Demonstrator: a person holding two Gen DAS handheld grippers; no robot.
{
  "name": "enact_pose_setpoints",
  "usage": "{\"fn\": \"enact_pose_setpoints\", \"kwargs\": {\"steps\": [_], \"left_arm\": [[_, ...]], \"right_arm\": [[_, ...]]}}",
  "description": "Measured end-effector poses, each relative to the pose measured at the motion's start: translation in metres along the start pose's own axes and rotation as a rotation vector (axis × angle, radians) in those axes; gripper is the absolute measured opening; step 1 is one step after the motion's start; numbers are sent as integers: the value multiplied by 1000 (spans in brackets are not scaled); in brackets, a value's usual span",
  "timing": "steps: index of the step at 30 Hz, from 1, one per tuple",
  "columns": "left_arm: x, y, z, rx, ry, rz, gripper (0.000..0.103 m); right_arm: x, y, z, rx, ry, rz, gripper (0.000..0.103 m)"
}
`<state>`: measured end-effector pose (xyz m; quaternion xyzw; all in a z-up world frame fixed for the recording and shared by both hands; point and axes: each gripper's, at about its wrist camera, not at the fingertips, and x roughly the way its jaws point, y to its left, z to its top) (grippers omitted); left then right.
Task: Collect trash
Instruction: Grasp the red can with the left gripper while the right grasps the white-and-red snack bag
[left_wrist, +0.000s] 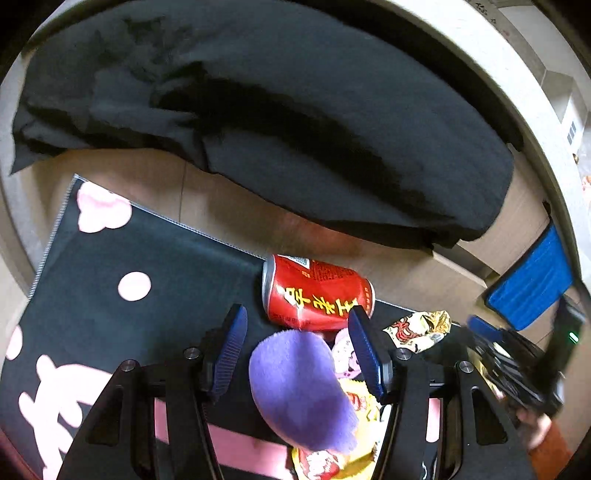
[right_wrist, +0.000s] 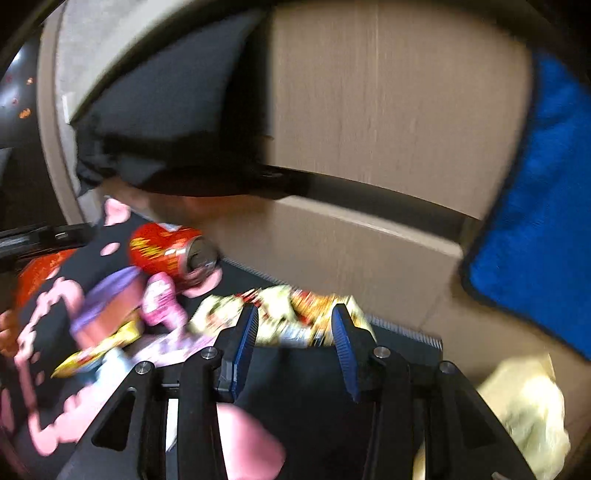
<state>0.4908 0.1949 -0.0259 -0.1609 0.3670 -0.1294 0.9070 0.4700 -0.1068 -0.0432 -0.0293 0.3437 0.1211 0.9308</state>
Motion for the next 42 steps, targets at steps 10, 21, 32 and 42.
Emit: {"fn": "enact_pose_setpoints", "kwargs": {"steps": [10, 21, 32, 42], "left_arm": [[59, 24, 38, -23, 42, -4, 58], [100, 30, 33, -65, 148, -37, 59], [72, 27, 9, -110, 183, -104, 39], [16, 24, -41, -72, 191, -63, 35]], "right_arm": [[66, -22, 4, 117, 164, 1, 39], [13, 12, -49, 53, 216, 133, 41], [-42, 13, -60, 31, 103, 226, 42], [2, 57, -50, -60, 181, 248, 48]]}}
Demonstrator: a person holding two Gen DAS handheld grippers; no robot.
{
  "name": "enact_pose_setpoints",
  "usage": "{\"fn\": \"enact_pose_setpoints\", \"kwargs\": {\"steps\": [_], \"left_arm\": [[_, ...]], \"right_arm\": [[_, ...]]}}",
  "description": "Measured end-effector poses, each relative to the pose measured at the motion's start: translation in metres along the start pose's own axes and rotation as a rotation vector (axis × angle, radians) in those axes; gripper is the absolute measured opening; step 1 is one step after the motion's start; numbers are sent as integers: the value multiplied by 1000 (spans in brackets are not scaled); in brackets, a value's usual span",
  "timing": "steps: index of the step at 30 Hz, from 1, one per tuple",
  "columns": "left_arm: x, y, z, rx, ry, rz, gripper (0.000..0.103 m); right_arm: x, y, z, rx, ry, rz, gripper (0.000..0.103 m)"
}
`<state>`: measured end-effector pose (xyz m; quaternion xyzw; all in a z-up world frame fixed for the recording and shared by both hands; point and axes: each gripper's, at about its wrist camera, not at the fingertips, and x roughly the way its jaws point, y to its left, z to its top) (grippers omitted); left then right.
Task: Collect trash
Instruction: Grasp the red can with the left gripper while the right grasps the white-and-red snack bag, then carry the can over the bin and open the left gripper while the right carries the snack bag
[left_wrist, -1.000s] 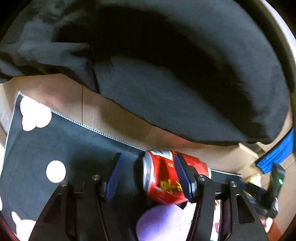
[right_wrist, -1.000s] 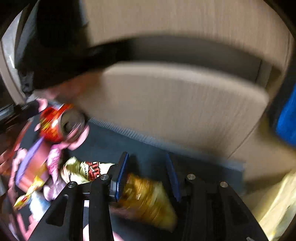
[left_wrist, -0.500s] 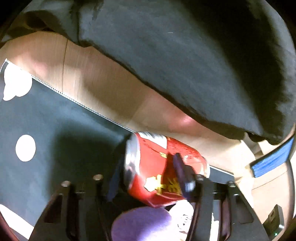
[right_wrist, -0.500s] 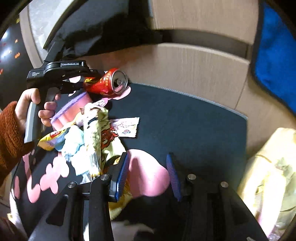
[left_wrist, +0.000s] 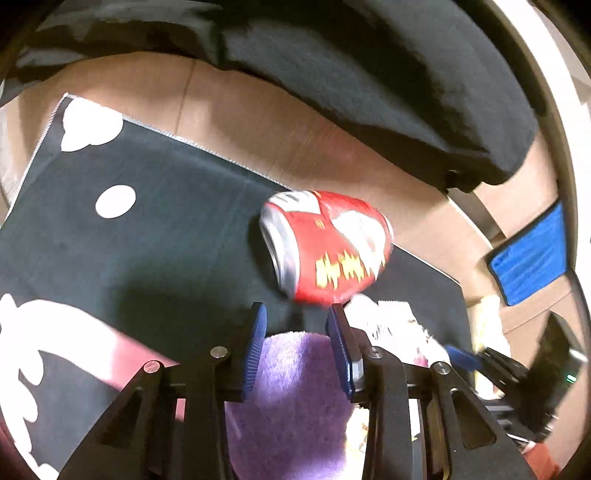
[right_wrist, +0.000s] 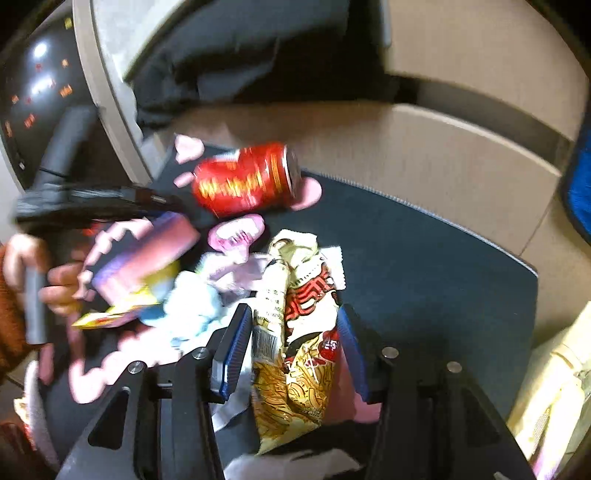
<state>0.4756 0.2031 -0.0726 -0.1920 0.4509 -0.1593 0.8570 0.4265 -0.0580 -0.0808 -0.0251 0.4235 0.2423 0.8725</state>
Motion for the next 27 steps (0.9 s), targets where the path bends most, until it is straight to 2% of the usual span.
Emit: {"fn": "enact_pose_setpoints", "kwargs": {"steps": [3, 5, 7, 9, 13, 19, 22, 27], "left_arm": [[-13, -4, -7, 12, -14, -7, 36], [-25, -10, -11, 37, -48, 2, 38], [-35, -16, -12, 56, -78, 7, 41], [-40, -25, -12, 76, -96, -2, 48], [-40, -40, -3, 115, -100, -3, 50], [-11, -33, 53, 159, -89, -48, 53], [8, -22, 83, 194, -104, -39, 53], [49, 4, 116, 141, 12, -128, 53]], "right_arm": [[15, 1, 1, 18, 36, -26, 48], [12, 4, 2, 19, 33, -30, 41], [0, 1, -1, 37, -10, -12, 33], [-15, 2, 0, 44, -53, -30, 31], [-56, -2, 2, 70, -127, -71, 30], [-86, -10, -8, 83, -156, -108, 30], [-91, -15, -15, 85, -152, -130, 30], [-95, -28, -27, 106, -152, -117, 30]]}}
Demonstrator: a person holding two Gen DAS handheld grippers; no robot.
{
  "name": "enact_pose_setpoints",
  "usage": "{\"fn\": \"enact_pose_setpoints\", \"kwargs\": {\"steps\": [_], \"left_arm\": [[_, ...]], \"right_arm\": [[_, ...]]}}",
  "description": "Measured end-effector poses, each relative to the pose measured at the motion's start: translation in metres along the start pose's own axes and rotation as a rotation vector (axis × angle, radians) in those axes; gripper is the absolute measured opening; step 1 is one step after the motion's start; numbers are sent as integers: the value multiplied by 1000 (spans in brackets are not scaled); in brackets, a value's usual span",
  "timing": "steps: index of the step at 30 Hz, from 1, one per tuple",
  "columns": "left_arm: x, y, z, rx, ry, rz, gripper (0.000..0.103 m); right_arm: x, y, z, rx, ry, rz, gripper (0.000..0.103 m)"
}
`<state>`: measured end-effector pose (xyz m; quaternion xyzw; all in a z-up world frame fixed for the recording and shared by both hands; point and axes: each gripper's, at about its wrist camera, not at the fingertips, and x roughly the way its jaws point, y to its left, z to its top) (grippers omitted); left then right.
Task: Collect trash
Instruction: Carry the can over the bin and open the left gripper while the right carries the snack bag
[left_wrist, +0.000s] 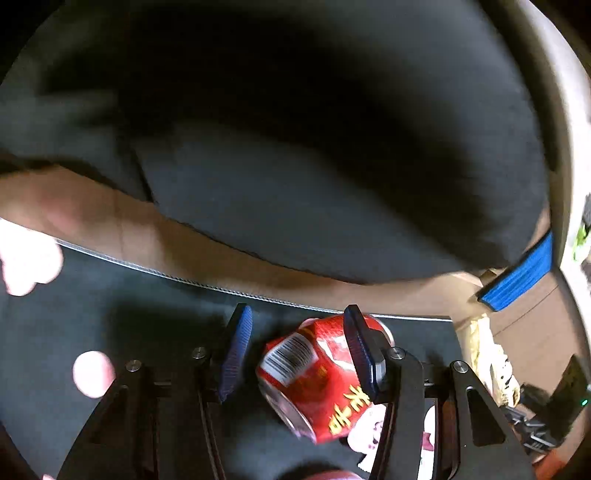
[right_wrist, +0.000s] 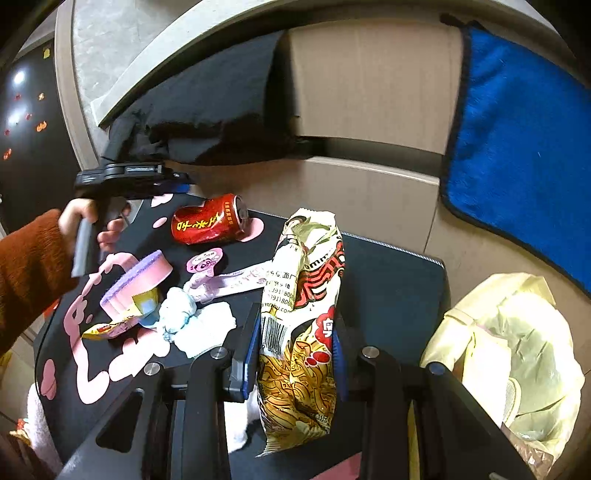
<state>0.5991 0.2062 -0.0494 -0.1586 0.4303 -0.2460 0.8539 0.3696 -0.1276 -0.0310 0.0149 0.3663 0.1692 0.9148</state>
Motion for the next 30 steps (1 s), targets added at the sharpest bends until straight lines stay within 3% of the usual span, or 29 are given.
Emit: {"fn": "enact_pose_setpoints", "kwargs": {"steps": [8, 11, 16, 19, 22, 24, 30], "left_arm": [[37, 21, -6, -60, 169, -109, 54], [35, 8, -20, -48, 207, -169, 55], [39, -26, -44, 5, 286, -162, 58], [40, -46, -50, 26, 278, -115, 59], [39, -54, -50, -30, 225, -53, 58], [31, -59, -53, -46, 182, -7, 53], [2, -91, -82, -20, 148, 121, 52]], "right_arm": [[12, -2, -9, -3, 30, 25, 30], [14, -1, -11, -9, 34, 32, 31], [10, -4, -15, 2, 42, 32, 31], [6, -4, -18, -1, 47, 26, 31], [2, -3, -21, -2, 52, 3, 31], [0, -2, -23, 7, 51, -5, 31], [-9, 0, -23, 19, 27, -17, 31]]}}
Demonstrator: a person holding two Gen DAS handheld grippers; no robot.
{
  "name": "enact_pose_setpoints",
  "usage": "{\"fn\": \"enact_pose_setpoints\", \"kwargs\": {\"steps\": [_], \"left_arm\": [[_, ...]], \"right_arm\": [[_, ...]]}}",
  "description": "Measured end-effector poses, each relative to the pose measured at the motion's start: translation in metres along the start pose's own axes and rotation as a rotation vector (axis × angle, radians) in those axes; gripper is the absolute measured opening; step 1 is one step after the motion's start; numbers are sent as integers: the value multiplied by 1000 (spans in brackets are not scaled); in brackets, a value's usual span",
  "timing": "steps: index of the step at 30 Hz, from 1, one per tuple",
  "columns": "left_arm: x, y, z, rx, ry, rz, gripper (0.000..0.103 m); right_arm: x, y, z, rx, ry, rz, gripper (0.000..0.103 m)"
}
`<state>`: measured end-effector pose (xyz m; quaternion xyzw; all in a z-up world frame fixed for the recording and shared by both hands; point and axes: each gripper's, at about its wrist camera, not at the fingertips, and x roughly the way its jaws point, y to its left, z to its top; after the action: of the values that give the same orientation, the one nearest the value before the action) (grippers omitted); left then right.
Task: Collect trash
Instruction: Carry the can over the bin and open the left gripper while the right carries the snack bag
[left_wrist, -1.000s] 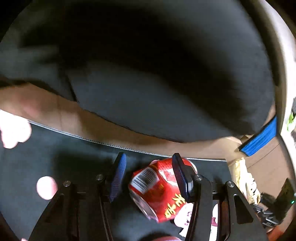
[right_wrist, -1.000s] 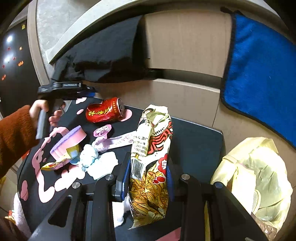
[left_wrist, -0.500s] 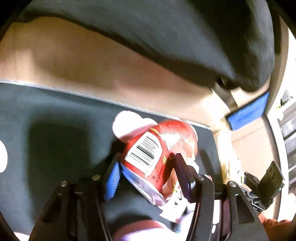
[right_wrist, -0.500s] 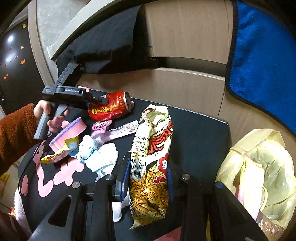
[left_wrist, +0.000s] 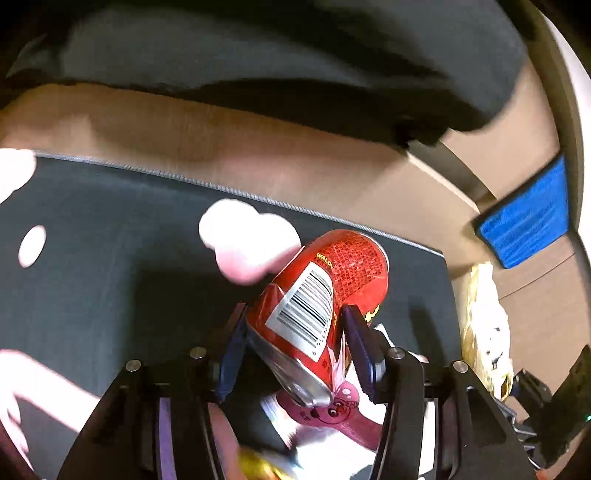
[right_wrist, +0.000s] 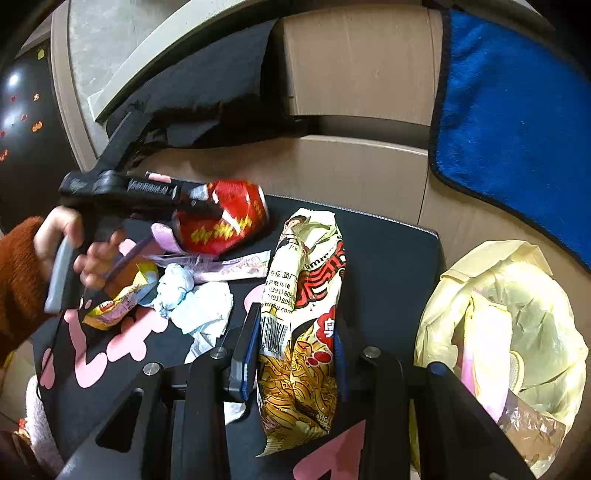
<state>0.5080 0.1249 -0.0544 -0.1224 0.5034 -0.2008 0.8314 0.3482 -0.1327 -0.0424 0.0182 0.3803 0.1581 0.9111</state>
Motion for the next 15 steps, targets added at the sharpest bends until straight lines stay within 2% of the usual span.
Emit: {"fn": "enact_pose_setpoints", "kwargs": {"steps": [2, 6, 12, 15], "left_arm": [[-17, -15, -16, 3, -63, 37, 52], [-57, -50, -47, 53, -230, 167, 52], [-104, -88, -76, 85, -376, 263, 52], [-114, -115, -87, 105, -422, 291, 52]], "right_arm": [[-4, -1, 2, 11, -9, -3, 31], [-15, -4, 6, 28, -24, -12, 31], [-43, -5, 20, 8, -77, -20, 31], [-60, -4, 26, -23, -107, -35, 31]]}}
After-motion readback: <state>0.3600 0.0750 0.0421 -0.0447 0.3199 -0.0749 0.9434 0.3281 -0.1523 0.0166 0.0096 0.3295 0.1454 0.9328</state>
